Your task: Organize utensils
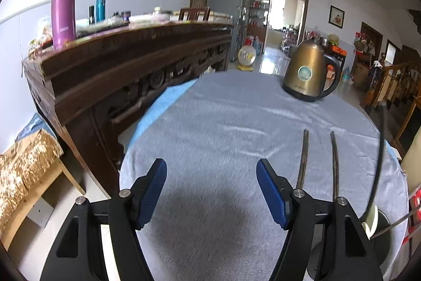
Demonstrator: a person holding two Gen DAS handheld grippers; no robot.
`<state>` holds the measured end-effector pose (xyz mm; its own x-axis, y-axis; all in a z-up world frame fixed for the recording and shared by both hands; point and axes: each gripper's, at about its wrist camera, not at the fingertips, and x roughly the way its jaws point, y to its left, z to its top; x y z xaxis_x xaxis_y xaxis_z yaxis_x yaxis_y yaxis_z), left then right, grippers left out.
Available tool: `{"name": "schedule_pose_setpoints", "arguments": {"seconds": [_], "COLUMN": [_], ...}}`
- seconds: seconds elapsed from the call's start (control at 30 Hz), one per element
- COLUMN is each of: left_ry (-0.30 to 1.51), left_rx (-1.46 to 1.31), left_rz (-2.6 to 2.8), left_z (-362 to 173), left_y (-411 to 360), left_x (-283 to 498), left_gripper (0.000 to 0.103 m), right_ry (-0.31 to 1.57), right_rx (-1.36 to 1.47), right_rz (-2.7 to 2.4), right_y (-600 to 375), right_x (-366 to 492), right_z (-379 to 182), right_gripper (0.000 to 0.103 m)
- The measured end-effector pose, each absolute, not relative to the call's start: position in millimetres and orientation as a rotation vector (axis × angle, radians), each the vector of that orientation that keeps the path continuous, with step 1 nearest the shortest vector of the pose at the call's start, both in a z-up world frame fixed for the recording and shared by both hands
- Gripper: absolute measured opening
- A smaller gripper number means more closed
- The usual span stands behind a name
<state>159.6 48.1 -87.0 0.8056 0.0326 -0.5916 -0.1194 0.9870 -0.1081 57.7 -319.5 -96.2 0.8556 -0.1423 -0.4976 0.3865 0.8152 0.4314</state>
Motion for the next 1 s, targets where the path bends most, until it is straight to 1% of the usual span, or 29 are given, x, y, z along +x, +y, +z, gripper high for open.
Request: {"name": "schedule_pose_setpoints", "arguments": {"seconds": [0.57,0.8,1.0], "left_ry": [0.752,0.782,0.778], "left_rx": [-0.111,-0.080,0.020], "left_rz": [0.090,0.018,-0.099], "left_z": [-126.1,-134.2,-141.4], "left_y": [46.2,30.7,2.9], "left_x": [197.0,220.7,235.5], "left_gripper": [0.071,0.071,0.071], "right_ry": [0.634,0.700,0.778], "right_rx": [0.640,0.649,0.588], "right_rz": [-0.238,-0.171,-0.032], "right_y": [-335.3,-341.7,-320.1], "right_x": [95.9,144.1,208.6], "right_z": [-147.6,-158.8,-163.5], "right_gripper": [0.021,0.021,0.021]}}
